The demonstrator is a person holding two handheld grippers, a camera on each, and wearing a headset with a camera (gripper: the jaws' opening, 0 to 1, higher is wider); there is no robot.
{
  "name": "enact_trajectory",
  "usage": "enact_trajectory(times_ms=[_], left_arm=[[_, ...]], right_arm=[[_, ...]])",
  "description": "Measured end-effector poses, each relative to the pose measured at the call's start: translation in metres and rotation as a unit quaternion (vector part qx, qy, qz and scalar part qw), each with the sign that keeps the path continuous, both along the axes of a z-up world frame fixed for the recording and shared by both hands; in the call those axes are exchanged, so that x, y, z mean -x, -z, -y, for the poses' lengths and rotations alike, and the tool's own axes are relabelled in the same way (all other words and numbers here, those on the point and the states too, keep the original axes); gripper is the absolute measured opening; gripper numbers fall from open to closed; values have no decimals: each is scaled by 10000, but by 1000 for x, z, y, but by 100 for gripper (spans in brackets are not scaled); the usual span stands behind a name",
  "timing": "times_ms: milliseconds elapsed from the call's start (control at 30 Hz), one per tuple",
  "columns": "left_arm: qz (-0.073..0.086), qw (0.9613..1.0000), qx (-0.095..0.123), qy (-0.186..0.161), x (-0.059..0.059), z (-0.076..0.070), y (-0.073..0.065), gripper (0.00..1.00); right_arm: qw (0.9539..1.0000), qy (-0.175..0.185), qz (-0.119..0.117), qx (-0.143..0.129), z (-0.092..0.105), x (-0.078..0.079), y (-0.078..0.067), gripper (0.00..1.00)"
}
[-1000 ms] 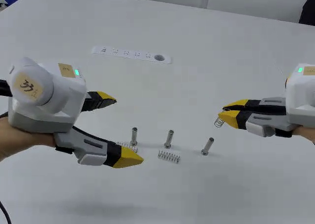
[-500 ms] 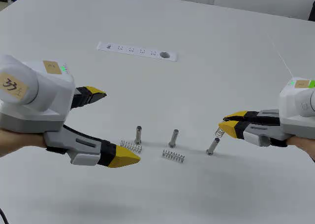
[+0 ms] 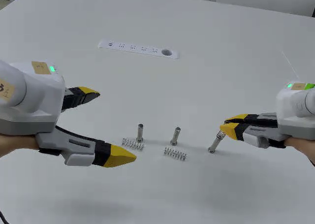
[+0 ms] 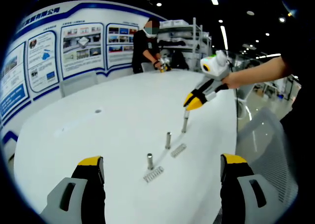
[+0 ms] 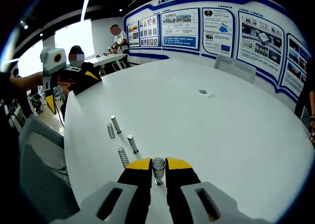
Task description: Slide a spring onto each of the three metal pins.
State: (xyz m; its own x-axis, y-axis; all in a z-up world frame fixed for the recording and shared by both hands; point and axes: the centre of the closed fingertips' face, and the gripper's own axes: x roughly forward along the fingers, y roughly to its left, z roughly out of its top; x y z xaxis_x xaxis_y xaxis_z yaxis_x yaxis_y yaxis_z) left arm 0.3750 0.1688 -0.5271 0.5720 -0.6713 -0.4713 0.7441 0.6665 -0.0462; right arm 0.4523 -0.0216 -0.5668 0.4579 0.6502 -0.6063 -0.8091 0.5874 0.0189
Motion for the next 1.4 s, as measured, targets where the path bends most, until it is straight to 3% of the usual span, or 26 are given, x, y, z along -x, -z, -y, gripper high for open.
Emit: enact_trajectory(times_ms=[333, 833, 1133, 1400], left_arm=[[-8, 10000, 19, -93, -1, -5, 2, 100], [-94, 9998, -30, -145, 5, -8, 9, 100], [-65, 9997, 3, -226, 5, -12, 7, 98], [-97, 9998, -27, -178, 5, -10, 8, 97]], right_arm=[[9993, -159, 43, 321, -1, 0, 22, 11], [9987, -169, 12, 479, -1, -6, 47, 11], [9988, -20, -15, 488, 0, -11, 57, 11], [9989, 69, -79, 465, -1, -10, 55, 11]])
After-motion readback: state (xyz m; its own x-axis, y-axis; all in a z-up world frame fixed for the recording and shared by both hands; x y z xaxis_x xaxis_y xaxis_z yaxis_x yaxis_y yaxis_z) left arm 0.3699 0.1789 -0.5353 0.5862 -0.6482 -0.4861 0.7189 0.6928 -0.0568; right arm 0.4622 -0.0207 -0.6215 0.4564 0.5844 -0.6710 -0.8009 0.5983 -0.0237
